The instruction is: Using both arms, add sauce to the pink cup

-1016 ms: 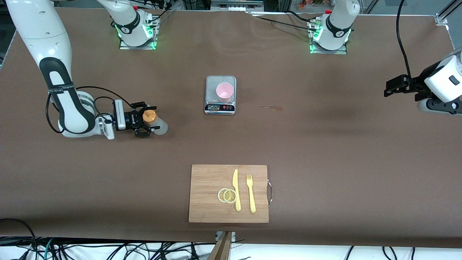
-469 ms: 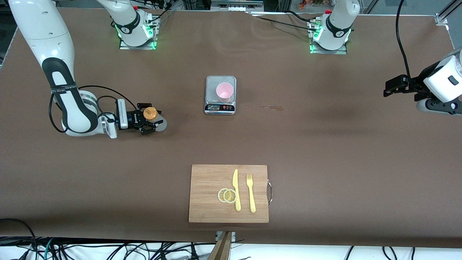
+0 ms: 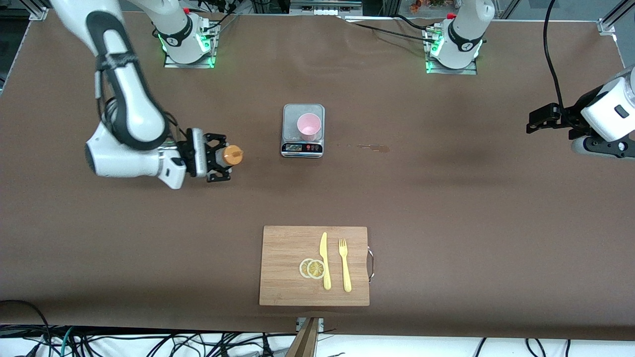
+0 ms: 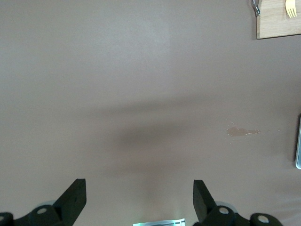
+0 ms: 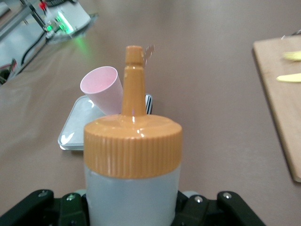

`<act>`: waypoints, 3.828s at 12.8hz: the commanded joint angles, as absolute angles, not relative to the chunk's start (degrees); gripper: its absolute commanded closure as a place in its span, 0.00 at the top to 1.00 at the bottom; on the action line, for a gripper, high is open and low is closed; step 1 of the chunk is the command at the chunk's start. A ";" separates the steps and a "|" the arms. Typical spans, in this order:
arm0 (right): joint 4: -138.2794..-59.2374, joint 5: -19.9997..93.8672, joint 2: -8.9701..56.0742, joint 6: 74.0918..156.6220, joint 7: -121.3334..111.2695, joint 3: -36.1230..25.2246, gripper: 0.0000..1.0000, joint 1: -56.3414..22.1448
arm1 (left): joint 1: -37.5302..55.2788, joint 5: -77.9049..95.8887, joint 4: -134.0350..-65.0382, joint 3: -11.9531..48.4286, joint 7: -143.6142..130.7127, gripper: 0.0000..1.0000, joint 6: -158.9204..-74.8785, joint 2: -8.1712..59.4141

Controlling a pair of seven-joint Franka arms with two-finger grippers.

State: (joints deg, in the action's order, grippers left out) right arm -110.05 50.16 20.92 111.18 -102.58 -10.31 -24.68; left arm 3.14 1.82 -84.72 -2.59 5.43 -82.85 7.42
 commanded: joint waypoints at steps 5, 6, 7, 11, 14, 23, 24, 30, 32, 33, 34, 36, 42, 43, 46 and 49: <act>-112.24 27.38 16.44 114.70 -67.03 -18.11 0.00 -49.20 | 3.08 1.14 -82.80 -2.64 6.59 1.00 -82.00 8.17; -112.32 23.85 16.09 114.26 -62.36 -17.93 0.00 -50.87 | 2.99 1.14 -81.31 -2.64 6.59 1.00 -81.91 9.04; -112.24 21.12 16.08 114.08 -58.92 -17.41 0.00 -51.85 | 2.90 1.14 -80.69 -2.64 6.68 1.00 -81.91 9.23; -111.71 7.06 16.17 110.58 -42.84 -11.70 0.00 -54.13 | 2.90 1.14 -80.60 -2.64 6.68 1.00 -81.91 9.23; -110.05 1.52 16.52 106.72 -36.32 -7.92 0.00 -54.40 | 2.90 1.14 -80.60 -2.64 6.68 1.00 -81.91 9.23; -99.06 -6.68 21.62 94.83 -33.49 -4.83 0.00 -54.14 | 2.90 1.23 -80.60 -2.64 6.68 1.00 -81.91 9.23; -98.97 -6.42 21.80 94.92 -33.57 -4.83 0.00 -54.05 | 2.90 1.23 -80.60 -2.64 6.68 1.00 -81.91 9.23; -97.65 -6.59 22.94 95.36 -34.63 -5.01 0.00 -52.13 | 2.81 1.23 -80.60 -2.64 6.77 1.00 -81.91 9.40; -97.65 -5.19 21.46 95.45 -38.38 -4.92 0.00 -48.01 | 2.81 1.23 -80.60 -2.64 6.77 1.00 -81.91 9.40; -97.82 -2.49 20.05 95.36 -41.37 -5.01 0.00 -45.81 | 2.81 1.23 -80.60 -2.64 6.77 1.00 -81.91 9.40; -98.34 0.50 18.73 95.36 -45.31 -5.01 0.00 -42.92 | 2.81 1.23 -80.60 -2.64 6.77 1.00 -81.91 9.40; -98.52 8.13 17.85 95.89 -55.75 -4.92 0.00 -35.72 | 2.81 1.23 -80.60 -2.64 6.77 1.00 -81.91 9.40; -102.73 34.76 19.15 95.01 -97.83 -4.83 0.03 -14.18 | 2.90 1.23 -80.60 -2.64 6.77 1.00 -81.91 9.40; -103.27 39.07 20.99 93.10 -105.22 -4.83 0.03 -10.84 | 2.90 1.23 -80.60 -2.64 6.68 1.00 -81.91 9.40; -103.18 49.28 30.46 86.15 -124.48 -5.01 0.04 -3.09 | 2.90 1.23 -80.60 -2.64 6.68 1.00 -81.91 9.40; -102.83 55.00 39.17 82.53 -135.24 -5.10 0.10 0.52 | 2.90 1.23 -80.60 -2.64 6.77 1.00 -81.91 9.40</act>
State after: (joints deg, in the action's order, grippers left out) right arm -104.44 51.69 34.93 85.46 -130.73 -6.01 -1.22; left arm 3.05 1.82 -82.29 -2.76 5.44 -82.89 8.73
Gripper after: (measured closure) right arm 0.811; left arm 0.000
